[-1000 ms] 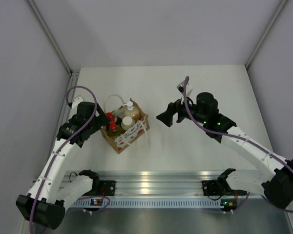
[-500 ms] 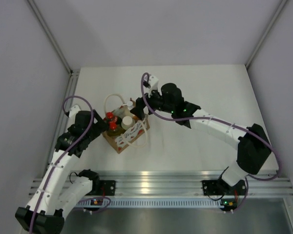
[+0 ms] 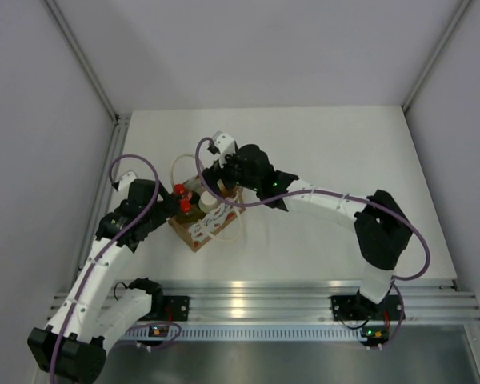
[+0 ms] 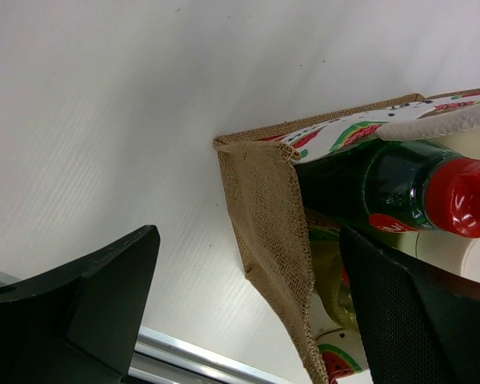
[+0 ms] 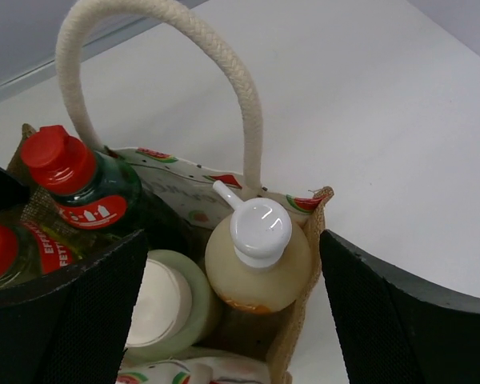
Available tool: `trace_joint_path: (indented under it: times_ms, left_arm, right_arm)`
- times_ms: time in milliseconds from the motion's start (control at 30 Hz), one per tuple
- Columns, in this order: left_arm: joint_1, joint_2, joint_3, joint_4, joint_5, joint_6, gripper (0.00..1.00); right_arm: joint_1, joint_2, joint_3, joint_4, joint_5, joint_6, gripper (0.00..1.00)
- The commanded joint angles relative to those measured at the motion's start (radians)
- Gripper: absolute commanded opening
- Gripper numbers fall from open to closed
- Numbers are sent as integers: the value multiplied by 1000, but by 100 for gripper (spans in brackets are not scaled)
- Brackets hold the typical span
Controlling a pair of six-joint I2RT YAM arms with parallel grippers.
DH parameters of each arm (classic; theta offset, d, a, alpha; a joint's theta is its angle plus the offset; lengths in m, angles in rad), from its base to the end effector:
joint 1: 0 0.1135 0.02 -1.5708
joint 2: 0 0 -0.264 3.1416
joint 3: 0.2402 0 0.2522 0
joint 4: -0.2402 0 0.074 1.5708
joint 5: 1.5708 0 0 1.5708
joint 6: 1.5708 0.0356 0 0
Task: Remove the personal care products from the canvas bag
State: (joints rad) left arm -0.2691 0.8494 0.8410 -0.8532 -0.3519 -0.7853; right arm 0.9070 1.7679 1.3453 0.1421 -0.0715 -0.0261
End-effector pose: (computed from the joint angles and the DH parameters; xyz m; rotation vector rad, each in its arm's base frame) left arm 0.1585 -0.0310 0.2882 -0.7525 2.2421 -0.0770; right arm 0.2598 0.3363 0.2963 -0.9027 1.6784 0.6729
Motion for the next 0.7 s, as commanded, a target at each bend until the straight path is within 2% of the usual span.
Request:
trace_joint_path:
  times_ms: [0,433,667]
  left_arm:
    - [-2,4,-10,36,10,6,98]
    - [-2,20,-11,48,50,27,98]
    - [-2,8,-13,49,53,32,98]
  right_arm:
    - [9,42,38,145,15,-43,84]
    - [-25,177,49,273,16,-5,70]
    - [-36,186,25,312,16,-23,50]
